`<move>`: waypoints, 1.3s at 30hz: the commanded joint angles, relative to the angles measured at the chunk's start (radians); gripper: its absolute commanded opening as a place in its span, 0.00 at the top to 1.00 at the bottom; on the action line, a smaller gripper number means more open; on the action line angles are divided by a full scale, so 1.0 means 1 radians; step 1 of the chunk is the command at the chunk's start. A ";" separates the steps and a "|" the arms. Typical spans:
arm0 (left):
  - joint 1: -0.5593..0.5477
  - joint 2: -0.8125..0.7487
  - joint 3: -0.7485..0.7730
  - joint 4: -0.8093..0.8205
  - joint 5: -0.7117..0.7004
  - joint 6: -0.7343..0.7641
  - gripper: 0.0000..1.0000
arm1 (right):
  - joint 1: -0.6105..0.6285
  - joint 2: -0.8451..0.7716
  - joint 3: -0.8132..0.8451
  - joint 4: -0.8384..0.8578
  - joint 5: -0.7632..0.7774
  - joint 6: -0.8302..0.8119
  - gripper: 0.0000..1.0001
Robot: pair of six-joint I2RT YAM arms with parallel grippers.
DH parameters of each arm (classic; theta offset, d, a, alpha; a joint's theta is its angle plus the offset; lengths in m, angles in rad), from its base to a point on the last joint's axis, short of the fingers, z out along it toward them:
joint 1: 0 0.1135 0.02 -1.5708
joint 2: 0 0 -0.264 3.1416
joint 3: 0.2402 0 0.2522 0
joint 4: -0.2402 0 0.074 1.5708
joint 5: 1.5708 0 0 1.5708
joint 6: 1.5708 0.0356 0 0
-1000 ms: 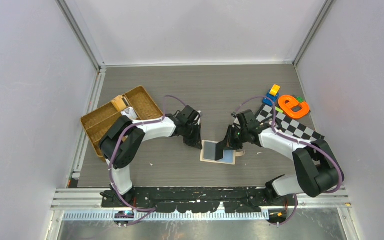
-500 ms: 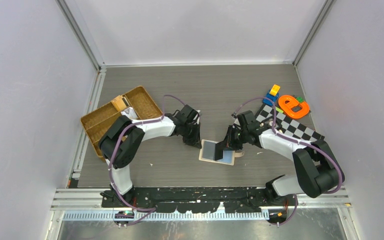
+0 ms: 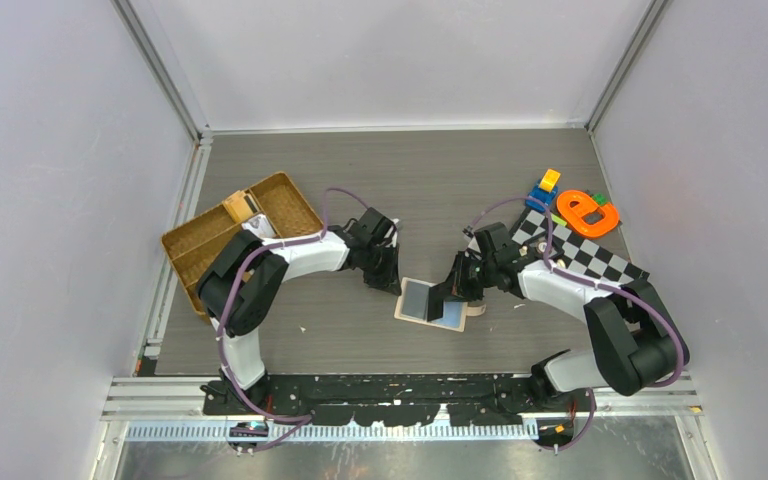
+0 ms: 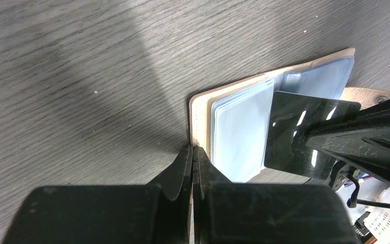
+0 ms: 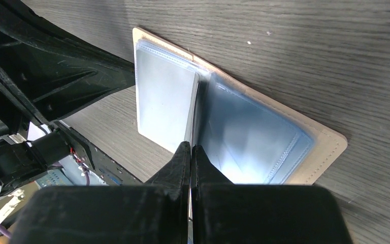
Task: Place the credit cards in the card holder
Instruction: Insert the credit card into the card slot.
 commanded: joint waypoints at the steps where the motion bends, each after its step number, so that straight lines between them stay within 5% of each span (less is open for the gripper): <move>1: 0.015 0.035 -0.027 -0.099 -0.149 0.068 1.00 | 0.008 -0.022 -0.003 0.016 -0.041 0.016 1.00; 39: 0.033 0.041 -0.026 -0.120 -0.172 0.104 1.00 | 0.000 -0.051 -0.034 0.023 -0.069 0.040 0.99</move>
